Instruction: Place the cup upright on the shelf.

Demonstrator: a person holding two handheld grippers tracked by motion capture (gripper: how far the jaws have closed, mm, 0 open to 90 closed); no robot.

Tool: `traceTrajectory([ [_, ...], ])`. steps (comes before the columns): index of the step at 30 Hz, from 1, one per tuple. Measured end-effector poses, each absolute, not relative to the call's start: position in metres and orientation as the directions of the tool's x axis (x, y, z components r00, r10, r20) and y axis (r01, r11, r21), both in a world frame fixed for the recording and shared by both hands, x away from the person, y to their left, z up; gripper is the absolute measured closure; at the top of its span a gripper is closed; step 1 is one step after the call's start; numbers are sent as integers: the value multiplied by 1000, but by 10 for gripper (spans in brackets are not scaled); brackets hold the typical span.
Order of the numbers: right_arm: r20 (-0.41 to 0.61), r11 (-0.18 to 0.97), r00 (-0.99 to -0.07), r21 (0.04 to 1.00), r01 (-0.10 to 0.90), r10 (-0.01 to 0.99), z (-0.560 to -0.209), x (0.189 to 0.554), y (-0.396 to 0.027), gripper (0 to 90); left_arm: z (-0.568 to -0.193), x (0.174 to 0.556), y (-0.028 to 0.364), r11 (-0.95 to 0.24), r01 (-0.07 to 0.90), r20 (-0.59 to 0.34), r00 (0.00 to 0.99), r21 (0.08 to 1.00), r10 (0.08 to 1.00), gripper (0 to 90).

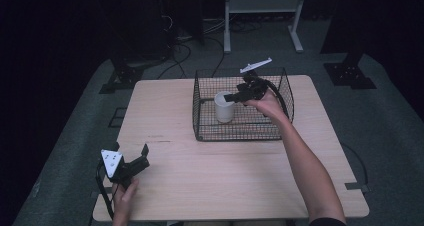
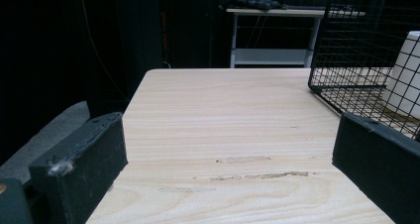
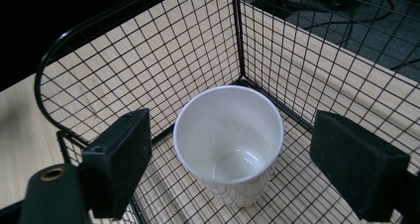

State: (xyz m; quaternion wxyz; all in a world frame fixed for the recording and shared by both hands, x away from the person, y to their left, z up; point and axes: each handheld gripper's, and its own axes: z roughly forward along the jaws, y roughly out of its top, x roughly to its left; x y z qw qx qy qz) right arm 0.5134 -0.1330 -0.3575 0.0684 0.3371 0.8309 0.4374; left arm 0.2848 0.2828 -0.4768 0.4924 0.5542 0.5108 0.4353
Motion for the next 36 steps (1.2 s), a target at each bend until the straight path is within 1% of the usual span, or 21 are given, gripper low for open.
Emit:
traceTrajectory([
  [16,175,372,-780,803,466,601,-334,483,-160,159,-477,285,283,8,140,-22,96,990,995,0],
  [36,173,368,-792,813,450,586,-330,455,-184,159,-477,285,283,8,140,-22,96,990,995,0],
])
